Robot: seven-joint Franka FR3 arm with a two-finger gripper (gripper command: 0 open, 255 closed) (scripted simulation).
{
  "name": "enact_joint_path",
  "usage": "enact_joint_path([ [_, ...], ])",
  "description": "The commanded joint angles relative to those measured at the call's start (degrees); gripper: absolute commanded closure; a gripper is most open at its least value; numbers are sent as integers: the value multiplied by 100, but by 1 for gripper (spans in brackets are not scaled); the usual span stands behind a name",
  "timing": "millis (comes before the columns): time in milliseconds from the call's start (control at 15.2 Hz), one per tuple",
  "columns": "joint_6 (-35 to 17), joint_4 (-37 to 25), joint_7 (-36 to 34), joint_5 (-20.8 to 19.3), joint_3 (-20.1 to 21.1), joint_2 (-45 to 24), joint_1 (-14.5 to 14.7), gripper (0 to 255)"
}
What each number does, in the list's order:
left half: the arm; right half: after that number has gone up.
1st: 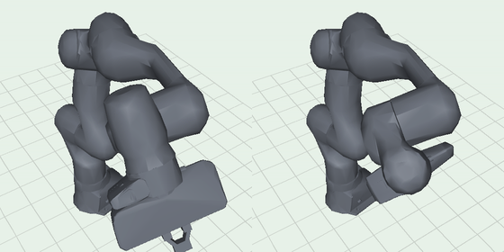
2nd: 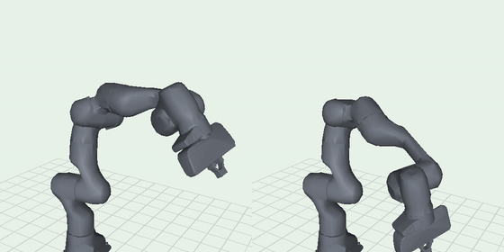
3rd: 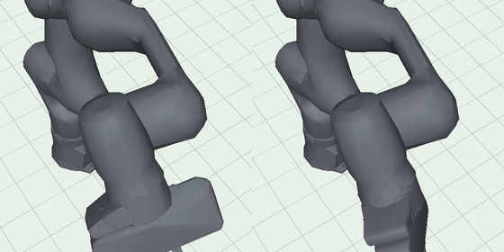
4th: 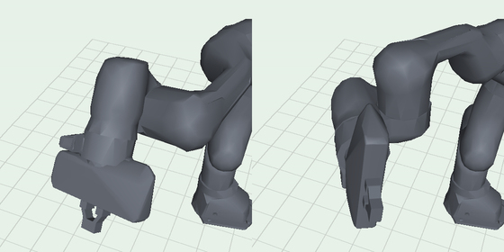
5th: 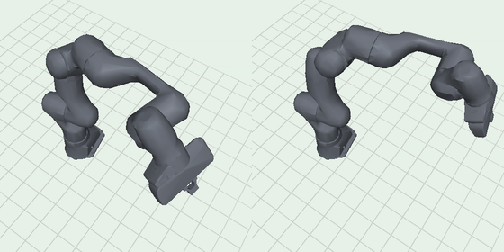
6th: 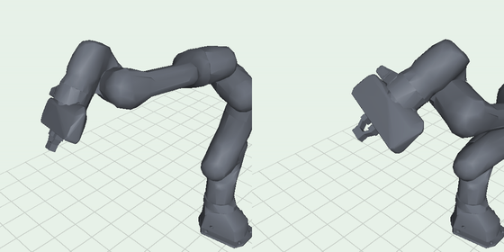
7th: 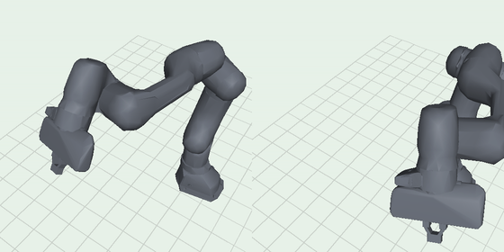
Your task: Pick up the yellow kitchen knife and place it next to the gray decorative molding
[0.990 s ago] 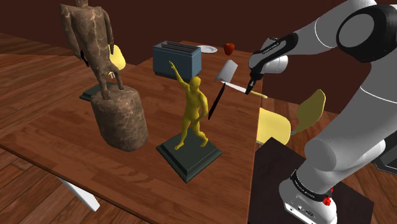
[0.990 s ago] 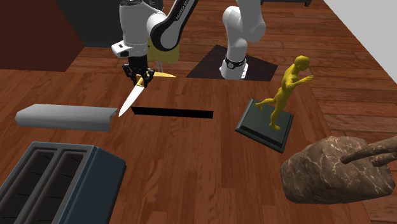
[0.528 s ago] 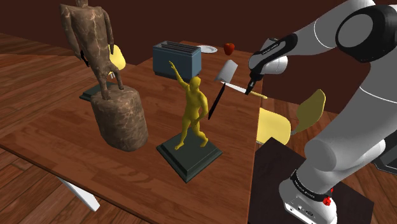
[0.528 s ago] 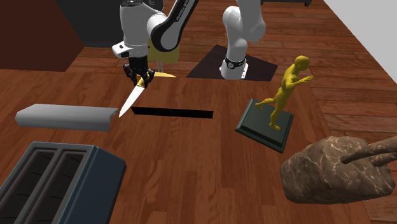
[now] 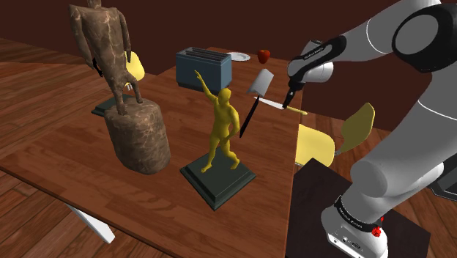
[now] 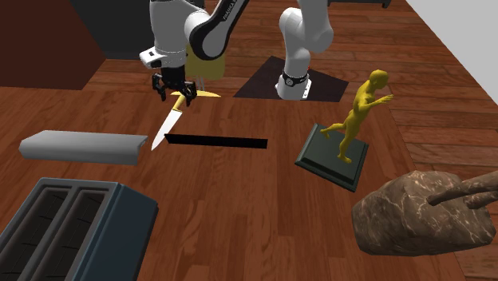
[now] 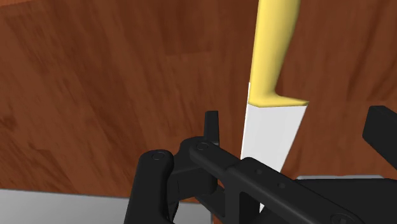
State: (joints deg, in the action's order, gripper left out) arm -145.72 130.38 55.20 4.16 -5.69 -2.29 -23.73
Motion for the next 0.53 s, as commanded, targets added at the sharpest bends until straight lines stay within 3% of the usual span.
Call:
enact_joint_path([
  [0,315,-30,-21,-61,-21,282,-15,0],
  [462,453,-49,-40,-90,-22,402,-20,0],
])
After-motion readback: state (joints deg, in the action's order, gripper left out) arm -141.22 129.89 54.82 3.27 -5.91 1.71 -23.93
